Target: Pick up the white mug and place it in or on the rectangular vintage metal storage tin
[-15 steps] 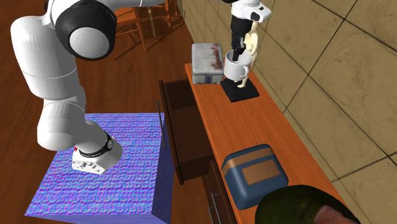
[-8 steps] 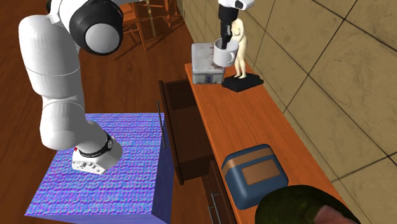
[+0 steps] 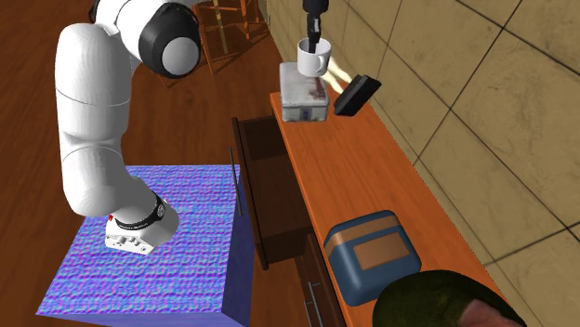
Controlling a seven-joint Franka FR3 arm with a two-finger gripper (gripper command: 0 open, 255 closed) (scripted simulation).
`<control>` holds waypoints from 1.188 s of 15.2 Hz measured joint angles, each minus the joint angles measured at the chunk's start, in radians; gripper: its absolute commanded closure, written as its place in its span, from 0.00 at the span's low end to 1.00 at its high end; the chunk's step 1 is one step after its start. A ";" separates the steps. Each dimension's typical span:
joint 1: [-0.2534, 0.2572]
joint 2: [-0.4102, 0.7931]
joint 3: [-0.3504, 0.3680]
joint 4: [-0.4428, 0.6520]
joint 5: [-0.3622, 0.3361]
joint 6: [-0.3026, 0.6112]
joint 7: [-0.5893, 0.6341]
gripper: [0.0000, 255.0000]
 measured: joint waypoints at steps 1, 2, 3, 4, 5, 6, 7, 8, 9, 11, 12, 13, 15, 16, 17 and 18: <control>0.023 0.032 0.002 0.051 -0.008 -0.021 0.017 1.00; 0.038 0.045 0.004 0.066 -0.012 -0.024 0.031 1.00; 0.063 0.074 0.005 0.118 -0.019 -0.046 0.049 1.00; 0.095 0.119 0.005 0.194 -0.030 -0.078 0.068 1.00; 0.109 0.136 0.006 0.216 -0.033 -0.084 0.078 1.00; 0.113 0.143 0.006 0.216 -0.034 -0.078 0.082 1.00; 0.113 0.143 0.006 0.204 -0.034 -0.067 0.085 1.00; 0.111 0.137 0.007 0.182 -0.034 -0.050 0.088 1.00; 0.108 0.131 0.008 0.156 -0.032 -0.031 0.091 1.00; 0.101 0.121 0.009 0.114 -0.031 0.001 0.093 1.00; 0.098 0.115 0.009 0.089 -0.030 0.019 0.095 1.00; 0.097 0.113 0.010 0.075 -0.030 0.031 0.098 1.00; 0.092 0.106 0.010 0.035 -0.029 0.064 0.100 1.00; 0.089 0.103 0.010 0.016 -0.028 0.079 0.101 1.00; 0.089 0.106 0.009 0.010 -0.030 0.089 0.102 1.00; 0.086 0.102 0.010 -0.010 -0.029 0.104 0.103 1.00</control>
